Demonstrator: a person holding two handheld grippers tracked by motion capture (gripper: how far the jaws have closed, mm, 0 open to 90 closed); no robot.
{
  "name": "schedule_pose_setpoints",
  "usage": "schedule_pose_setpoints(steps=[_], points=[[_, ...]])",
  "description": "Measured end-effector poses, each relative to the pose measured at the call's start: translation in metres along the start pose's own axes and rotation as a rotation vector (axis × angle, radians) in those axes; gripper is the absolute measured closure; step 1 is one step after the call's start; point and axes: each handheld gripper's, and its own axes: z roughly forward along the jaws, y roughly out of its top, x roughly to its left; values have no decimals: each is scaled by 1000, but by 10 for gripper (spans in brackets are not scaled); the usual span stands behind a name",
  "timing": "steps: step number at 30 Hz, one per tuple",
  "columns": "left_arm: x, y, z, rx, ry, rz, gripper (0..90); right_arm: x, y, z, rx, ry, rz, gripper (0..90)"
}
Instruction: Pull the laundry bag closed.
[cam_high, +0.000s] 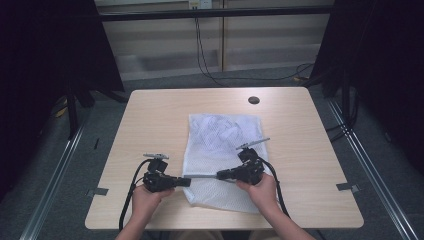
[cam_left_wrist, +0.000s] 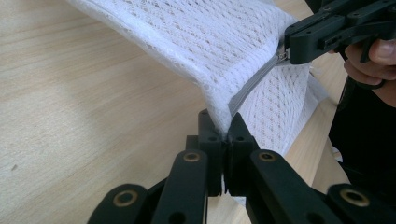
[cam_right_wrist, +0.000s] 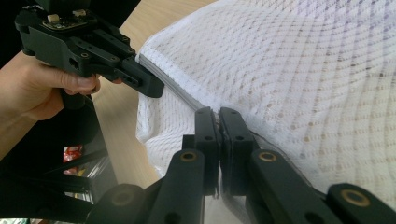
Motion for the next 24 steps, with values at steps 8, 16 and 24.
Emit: schedule_pose_setpoints(steps=[8,16,24], points=[[0,0,0,2,-3,1,885,-2,-2,-3,-8,9,5,873],[0,0,0,-1,-4,0,885,-7,-3,-7,-12,13,16,873],[-1,0,0,-6,-1,-1,885,-9,-4,-9,-13,15,28,873]])
